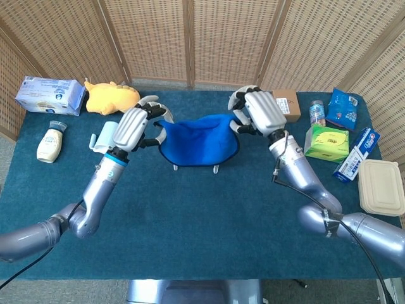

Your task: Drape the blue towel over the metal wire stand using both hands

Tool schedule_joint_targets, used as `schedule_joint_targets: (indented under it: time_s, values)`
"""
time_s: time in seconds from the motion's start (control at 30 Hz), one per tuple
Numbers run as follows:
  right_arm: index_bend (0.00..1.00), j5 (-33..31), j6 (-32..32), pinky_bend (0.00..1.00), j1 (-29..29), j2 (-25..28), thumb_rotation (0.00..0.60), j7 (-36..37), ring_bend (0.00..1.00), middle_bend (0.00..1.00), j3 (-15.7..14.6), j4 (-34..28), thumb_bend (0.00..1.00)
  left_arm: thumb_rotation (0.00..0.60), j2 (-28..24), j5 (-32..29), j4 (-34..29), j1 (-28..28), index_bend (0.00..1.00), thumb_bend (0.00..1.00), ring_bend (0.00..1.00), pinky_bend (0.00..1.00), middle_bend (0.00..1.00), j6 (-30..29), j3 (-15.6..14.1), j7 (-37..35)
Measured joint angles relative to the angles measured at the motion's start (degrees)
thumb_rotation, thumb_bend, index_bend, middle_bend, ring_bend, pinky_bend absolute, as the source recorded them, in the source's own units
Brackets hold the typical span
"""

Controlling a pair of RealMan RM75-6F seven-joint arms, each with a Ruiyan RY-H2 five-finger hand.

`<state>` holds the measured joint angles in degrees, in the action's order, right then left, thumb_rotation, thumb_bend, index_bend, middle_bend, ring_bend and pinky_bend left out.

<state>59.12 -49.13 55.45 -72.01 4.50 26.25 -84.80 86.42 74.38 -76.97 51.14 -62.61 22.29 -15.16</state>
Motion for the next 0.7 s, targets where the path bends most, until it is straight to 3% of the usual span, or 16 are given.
schedule_joint_targets:
  time_s: [0.7]
  values:
    - [1.00,-3.58,3.69,0.24,2.85,-4.26,0.600,0.35,0.31,0.49,-0.99,11.12,0.35,0.600,9.88,-3.25,18.04,6.82,0.77,0.59,0.36,0.16,0.48,5.97,1.42,-5.43]
